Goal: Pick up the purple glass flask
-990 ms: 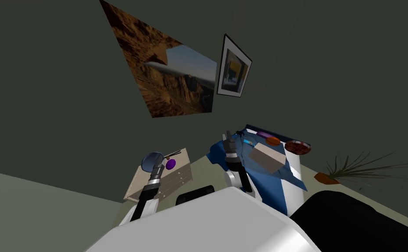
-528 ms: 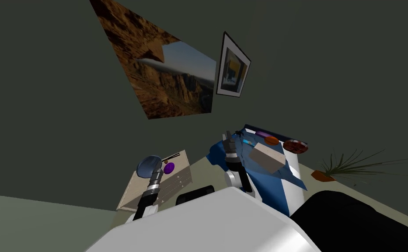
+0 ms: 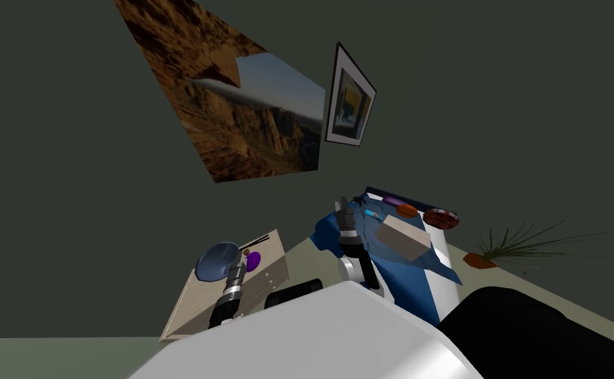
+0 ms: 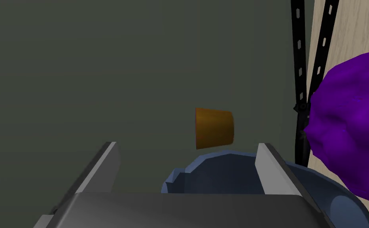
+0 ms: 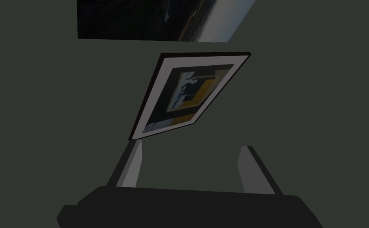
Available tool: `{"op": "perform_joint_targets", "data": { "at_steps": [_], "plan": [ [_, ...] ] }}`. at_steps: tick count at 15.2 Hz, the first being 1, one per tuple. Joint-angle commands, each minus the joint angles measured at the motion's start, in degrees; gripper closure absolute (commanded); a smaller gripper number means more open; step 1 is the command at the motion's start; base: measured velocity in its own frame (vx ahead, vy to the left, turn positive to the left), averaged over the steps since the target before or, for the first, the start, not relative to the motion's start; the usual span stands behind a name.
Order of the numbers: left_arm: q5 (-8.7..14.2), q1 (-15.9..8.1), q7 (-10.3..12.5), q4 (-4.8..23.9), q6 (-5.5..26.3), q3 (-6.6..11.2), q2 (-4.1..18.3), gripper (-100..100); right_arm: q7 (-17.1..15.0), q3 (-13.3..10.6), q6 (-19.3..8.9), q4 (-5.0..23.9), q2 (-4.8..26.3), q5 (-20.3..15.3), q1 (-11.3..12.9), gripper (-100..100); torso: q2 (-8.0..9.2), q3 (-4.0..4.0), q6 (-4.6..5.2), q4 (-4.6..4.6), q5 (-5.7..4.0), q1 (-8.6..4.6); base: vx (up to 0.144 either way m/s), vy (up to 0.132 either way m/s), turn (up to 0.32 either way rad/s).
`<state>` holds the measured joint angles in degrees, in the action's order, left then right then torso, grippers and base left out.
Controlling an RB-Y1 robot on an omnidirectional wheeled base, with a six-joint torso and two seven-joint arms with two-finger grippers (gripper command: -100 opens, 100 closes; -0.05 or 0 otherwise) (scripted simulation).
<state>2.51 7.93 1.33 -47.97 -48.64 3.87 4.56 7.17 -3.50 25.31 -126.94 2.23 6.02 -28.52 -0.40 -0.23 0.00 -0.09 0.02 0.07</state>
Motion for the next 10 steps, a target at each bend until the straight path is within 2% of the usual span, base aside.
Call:
{"op": "perform_joint_targets", "data": {
  "at_steps": [1,2,3,4,5,10],
  "plan": [
    [0.37,-0.47,0.02,1.71,-0.34,0.36,-1.08,-100,0.00,0.00,0.00,0.00,0.00,0.00,0.00,0,0.00,0.00,0.00,0.00,0.00,0.00,0.050,0.011,-0.021],
    [0.19,-0.38,-0.01,1.13,-0.29,0.20,-0.50,-100,0.00,0.00,0.00,0.00,0.00,0.00,0.00,0,0.08,0.04,0.00,0.01,-0.01,-0.04,-0.003,-0.007,0.011],
    [0.48,-1.98,0.17,0.87,1.28,0.63,-0.16,-100,0.00,0.00,0.00,0.00,0.00,0.00,0.01,0,0.22,0.12,-0.01,0.04,-0.03,-0.09,0.008,-0.012,0.033],
    [0.34,-1.23,0.03,1.52,-0.04,0.41,-0.42,-100,0.00,0.00,0.00,0.00,-0.01,0.00,0.01,0,0.26,0.15,0.00,0.07,-0.04,-0.12,0.006,-0.009,0.025],
    [0.38,-1.48,0.07,1.54,0.19,0.47,-0.35,100,0.00,0.00,0.00,0.00,-0.01,0.00,0.01,0,0.30,0.17,0.00,0.06,-0.04,-0.13,0.000,0.000,0.000],
    [0.39,-1.44,0.09,1.58,0.24,0.47,-0.37,100,0.00,0.00,0.00,0.00,0.00,0.00,0.01,0,0.40,0.24,0.00,0.11,-0.07,-0.14,0.000,0.000,0.000]
  ]
}}
